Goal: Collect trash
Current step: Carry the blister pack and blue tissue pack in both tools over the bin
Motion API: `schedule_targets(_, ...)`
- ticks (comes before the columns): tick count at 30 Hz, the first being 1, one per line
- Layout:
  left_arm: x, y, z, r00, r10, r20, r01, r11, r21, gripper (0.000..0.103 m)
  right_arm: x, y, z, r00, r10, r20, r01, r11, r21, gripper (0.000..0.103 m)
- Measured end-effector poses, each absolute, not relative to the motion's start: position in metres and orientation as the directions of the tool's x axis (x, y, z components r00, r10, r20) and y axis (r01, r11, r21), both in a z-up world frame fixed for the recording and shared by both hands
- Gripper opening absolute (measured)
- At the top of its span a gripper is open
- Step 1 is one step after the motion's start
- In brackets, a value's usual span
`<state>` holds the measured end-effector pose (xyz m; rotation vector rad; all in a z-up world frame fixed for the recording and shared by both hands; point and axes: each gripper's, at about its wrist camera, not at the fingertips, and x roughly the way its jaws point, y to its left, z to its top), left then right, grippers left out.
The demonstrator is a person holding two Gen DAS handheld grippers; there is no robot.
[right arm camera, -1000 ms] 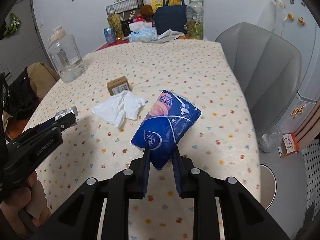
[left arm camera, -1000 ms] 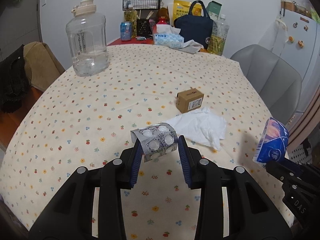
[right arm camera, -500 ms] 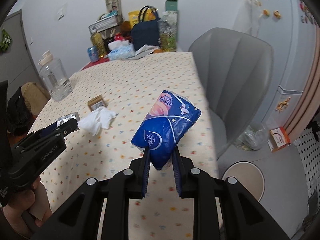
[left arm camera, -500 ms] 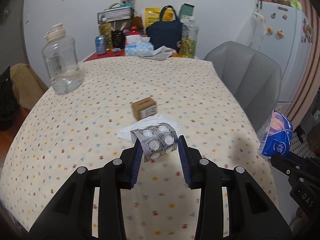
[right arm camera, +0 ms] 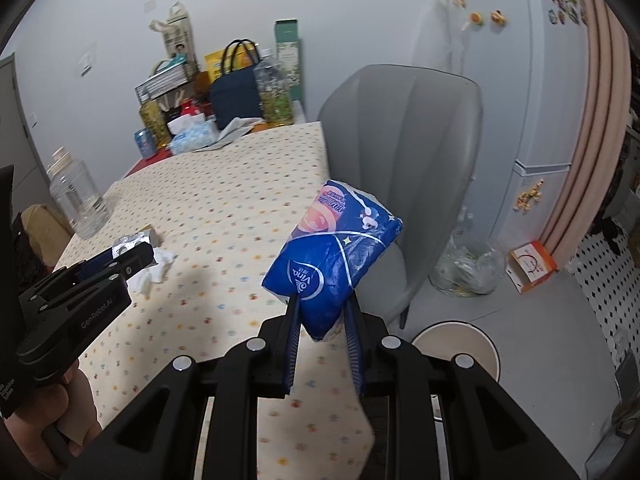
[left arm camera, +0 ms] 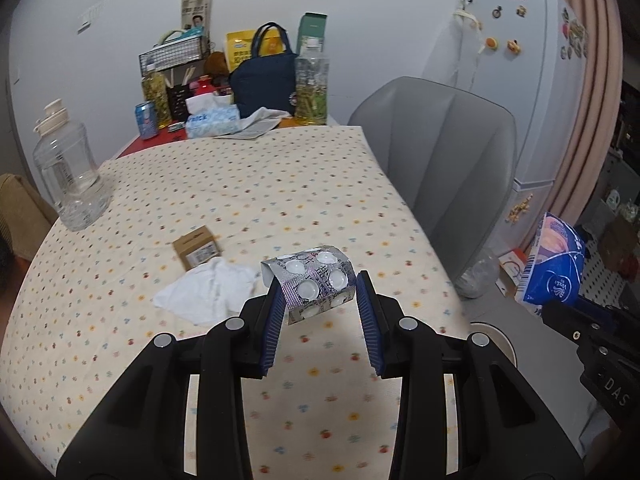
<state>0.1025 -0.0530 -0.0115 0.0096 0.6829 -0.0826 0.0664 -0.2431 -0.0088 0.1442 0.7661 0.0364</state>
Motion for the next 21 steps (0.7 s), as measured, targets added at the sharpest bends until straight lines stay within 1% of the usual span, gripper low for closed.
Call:
schedule_targets(13, 0.119, -0.132, -0.018, 0.748, -0.152, -0.647, 0.206, 0.979, 0.008, 0.036, 0.061, -0.317, -0.025, 0.712, 0.008, -0.702, 0.153, 0.974, 0.166, 0.022)
schedule_targets(21, 0.127, -0.165, -0.027, 0.724, -0.173, -0.667, 0.253, 0.967, 0.024, 0.036, 0.063, -0.351, -0.042, 0.692, -0.018, -0.721, 0.217, 0.959, 0.184, 0.022)
